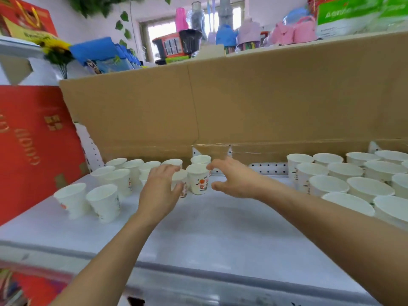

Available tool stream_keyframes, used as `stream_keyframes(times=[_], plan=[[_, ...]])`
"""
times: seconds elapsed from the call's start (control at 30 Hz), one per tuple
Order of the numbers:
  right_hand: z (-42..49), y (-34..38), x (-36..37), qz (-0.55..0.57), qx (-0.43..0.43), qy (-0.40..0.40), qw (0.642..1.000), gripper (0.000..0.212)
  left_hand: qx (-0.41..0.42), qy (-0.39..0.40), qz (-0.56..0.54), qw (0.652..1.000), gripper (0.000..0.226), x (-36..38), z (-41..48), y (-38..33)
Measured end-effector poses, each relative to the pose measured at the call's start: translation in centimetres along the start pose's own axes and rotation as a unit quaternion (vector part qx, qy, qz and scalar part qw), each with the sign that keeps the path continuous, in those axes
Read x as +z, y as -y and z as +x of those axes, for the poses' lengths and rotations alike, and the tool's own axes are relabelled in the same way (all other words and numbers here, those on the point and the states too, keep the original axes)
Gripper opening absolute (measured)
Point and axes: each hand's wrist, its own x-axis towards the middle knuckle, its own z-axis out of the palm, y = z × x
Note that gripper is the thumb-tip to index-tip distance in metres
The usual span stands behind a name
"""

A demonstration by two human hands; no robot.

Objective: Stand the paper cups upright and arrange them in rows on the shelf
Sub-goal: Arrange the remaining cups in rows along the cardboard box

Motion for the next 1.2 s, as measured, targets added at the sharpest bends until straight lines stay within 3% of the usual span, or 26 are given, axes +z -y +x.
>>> stream_keyframes(times=[0.2,0.33,0.43,0.53,0.67,0.77,0.97,1.2], plan=[[5.1,0.2,3.8,-0.048,0.033,0.015,0.998,0.036,0.048,0.047,0.097,0.993,0.026,0.5,1.5,1.5],[4.3,0.6,3.3,-0.052,0.015,-0.025,0.998,0.008,0.053,0.072,-0.008,0.996,0.016,-0.1,1.0,1.9],[1.6,0.6,1.8,-0.062,-0.010,-0.007,0.998,0.006,0.043,0.112,-0.113,0.986,0.003,-1.3,-0.8,2.0],[-0.6,0.6,0.5,-0.071,-0.019,0.039,0.997,0.006,0.050,0.141,-0.145,0.978,0.011,-1.8,-2.1,2.0],[-0.6,1.0,-0.2,-0.024,0.025,0.049,0.998,0.056,0.007,0.127,-0.179,0.976,0.064,-1.7,-2.1,2.0],[0.2,1.2,-0.1,0.043,0.055,0.061,0.996,0.078,-0.058,0.133,-0.216,0.966,0.081,-1.8,-1.5,1.5],[-0.8,1.5,-0.1,0.074,0.075,0.039,0.994,0.073,-0.077,0.123,-0.216,0.966,0.071,-1.7,-2.0,0.6],[-7.6,0.2,-3.1,0.076,0.092,-0.066,0.991,0.067,-0.047,0.097,-0.290,0.951,0.069,-2.9,-5.0,-4.8]])
